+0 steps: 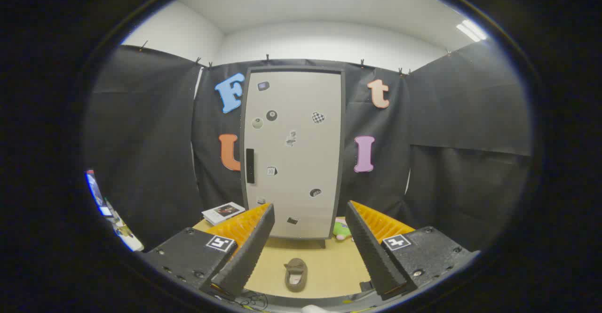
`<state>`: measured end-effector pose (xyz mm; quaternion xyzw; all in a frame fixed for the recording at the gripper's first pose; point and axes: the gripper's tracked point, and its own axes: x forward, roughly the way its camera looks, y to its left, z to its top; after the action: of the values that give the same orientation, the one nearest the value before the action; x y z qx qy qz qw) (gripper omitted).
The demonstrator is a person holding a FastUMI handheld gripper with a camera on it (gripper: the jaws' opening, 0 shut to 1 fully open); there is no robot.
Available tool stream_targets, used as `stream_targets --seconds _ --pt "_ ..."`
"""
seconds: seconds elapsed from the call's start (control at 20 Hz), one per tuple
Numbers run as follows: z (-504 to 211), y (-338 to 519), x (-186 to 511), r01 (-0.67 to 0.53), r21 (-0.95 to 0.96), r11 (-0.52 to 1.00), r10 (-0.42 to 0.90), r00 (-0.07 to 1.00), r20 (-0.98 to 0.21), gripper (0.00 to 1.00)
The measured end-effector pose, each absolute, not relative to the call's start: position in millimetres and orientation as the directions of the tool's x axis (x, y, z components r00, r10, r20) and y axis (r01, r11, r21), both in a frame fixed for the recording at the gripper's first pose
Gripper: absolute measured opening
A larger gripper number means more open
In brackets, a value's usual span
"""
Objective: Open the shoe cabinet door, grab the shoes and put them into the shoe cabinet, then close the shoe cabinet door.
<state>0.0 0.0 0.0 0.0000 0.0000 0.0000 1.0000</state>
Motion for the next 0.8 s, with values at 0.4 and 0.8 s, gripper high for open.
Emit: stream_targets --seconds 0.4,0.8 --pt "0.2 10.9 -3.9 -0.005 -0.014 1.000 0.005 1.000 -0.008 1.00" --pt "-0.2 21.9 -2.9 0.005 -0.032 0.999 -0.005 1.000 -0.005 0.99"
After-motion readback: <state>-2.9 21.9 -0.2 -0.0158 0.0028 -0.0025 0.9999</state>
